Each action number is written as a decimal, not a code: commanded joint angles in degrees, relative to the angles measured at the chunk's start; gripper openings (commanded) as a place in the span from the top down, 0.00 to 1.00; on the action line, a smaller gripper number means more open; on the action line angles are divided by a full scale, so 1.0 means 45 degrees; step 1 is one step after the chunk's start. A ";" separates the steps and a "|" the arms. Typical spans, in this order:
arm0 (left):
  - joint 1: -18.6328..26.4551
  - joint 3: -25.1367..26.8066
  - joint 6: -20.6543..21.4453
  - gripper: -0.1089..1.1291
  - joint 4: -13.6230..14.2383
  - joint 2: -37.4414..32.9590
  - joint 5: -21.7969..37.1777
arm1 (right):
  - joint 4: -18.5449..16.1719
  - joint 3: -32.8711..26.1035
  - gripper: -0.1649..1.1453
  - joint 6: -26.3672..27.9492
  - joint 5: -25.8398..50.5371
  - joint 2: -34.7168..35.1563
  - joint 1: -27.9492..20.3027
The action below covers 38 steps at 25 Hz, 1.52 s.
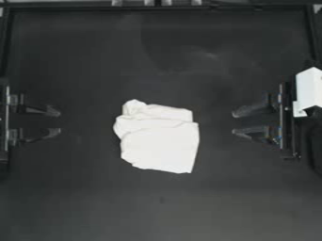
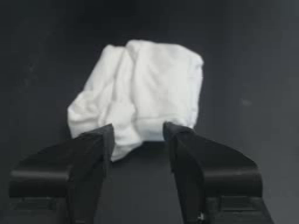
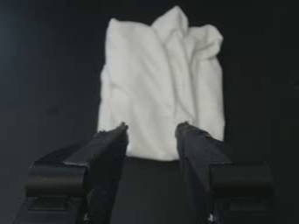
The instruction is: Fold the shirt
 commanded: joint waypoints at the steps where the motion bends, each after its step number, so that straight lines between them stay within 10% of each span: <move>1: 0.0020 -0.0098 -0.0020 0.28 0.0059 -0.0117 -0.0020 | -0.0020 -0.0059 0.29 -0.0039 -0.0020 -0.0117 0.0020; 38: 0.0020 0.0273 0.0000 0.28 0.0078 -0.1328 0.0000 | 0.0234 0.0977 0.29 0.0020 0.0195 -0.2070 0.0020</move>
